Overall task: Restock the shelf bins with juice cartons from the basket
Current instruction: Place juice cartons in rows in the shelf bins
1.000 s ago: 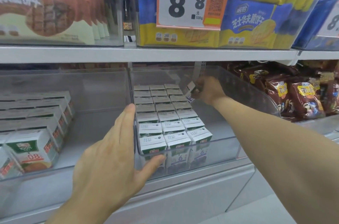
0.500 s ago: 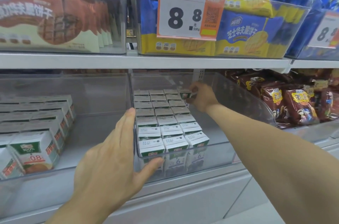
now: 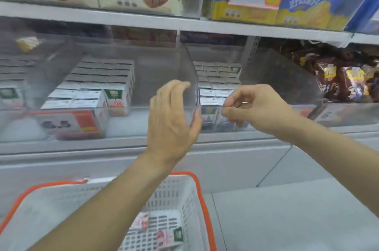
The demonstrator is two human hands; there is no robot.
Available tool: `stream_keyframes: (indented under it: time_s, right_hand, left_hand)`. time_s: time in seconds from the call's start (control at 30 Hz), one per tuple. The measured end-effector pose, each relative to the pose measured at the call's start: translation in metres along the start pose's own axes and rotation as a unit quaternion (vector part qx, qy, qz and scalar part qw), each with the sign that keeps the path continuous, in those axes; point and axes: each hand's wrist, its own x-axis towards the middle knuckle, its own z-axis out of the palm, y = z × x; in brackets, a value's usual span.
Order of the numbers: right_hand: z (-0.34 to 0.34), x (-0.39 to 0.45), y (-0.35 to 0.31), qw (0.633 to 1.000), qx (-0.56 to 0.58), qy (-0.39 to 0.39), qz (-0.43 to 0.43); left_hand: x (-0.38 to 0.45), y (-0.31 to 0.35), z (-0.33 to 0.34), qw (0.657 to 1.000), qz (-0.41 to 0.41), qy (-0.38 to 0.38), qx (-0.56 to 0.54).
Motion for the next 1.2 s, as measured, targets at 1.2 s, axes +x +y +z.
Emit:
stream_keyframes:
  time_s: [1.2]
  right_hand:
    - [0.356, -0.065, 0.265, 0.767, -0.475, -0.413, 0.123]
  left_hand:
    - [-0.352, -0.219, 0.040, 0.725, -0.603, -0.323, -0.087]
